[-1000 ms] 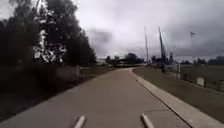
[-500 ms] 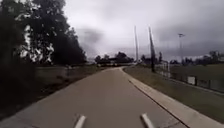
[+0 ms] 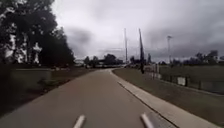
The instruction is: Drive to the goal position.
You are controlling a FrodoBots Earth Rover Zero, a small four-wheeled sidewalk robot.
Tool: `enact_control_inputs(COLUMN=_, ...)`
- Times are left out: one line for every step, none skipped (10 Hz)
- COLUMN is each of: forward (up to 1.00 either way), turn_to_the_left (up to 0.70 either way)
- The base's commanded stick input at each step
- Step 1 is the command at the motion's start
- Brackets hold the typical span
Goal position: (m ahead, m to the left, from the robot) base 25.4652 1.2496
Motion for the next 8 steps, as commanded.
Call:
enact_control_inputs(forward=0.98, turn_to_the_left=0.01)
enact_control_inputs(forward=0.98, turn_to_the_left=0.23)
enact_control_inputs(forward=0.98, turn_to_the_left=0.39)
enact_control_inputs(forward=0.98, turn_to_the_left=0.29)
enact_control_inputs(forward=0.98, turn_to_the_left=0.03)
enact_control_inputs(forward=0.98, turn_to_the_left=0.26)
enact_control_inputs(forward=0.98, turn_to_the_left=0.1)
enact_control_inputs(forward=0.98, turn_to_the_left=0.01)
